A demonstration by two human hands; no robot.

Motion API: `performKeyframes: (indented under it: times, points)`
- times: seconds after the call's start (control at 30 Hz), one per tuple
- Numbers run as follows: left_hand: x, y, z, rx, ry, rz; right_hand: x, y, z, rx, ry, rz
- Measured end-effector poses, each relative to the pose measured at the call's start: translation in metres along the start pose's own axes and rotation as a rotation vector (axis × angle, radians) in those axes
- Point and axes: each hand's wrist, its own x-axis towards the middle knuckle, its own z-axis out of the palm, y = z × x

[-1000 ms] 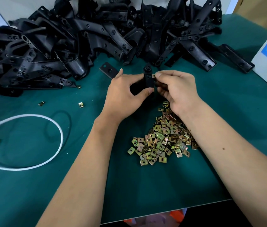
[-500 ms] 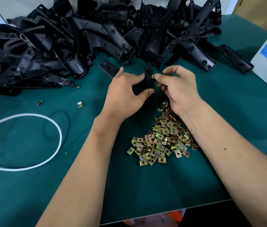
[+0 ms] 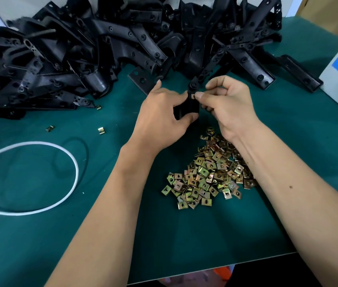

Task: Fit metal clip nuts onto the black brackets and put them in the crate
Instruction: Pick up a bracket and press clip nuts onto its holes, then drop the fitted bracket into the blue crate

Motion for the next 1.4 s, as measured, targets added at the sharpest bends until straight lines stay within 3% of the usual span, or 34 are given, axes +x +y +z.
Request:
performKeyframes:
  times: [0.23,0.53,0.8,0.97,1.2,1.3,1.4]
  points:
    - [0.000,-0.001,0.002,-0.022,0.002,0.022,0.002,0.001,-0.004,-0.059,-0.006,-0.024]
    - [0.000,0.008,0.002,0.050,-0.022,0.008,-0.004,0.004,0.004,-0.253,0.149,-0.078]
    - [0.021,0.100,0.025,0.128,-0.013,0.092,-0.035,-0.023,-0.059,-0.220,0.376,-0.079]
    - [0.042,0.210,0.064,0.127,-0.143,0.323,-0.073,-0.055,-0.158,-0.033,0.492,-0.080]
    - [0.000,0.365,0.140,0.054,-0.327,0.705,-0.176,-0.049,-0.303,0.276,0.775,-0.260]
    - [-0.041,0.404,0.183,0.041,-0.523,0.854,-0.224,-0.015,-0.350,0.415,0.918,-0.132]
    - [-0.080,0.417,0.219,-0.001,-0.702,0.925,-0.263,0.023,-0.383,0.325,1.097,0.167]
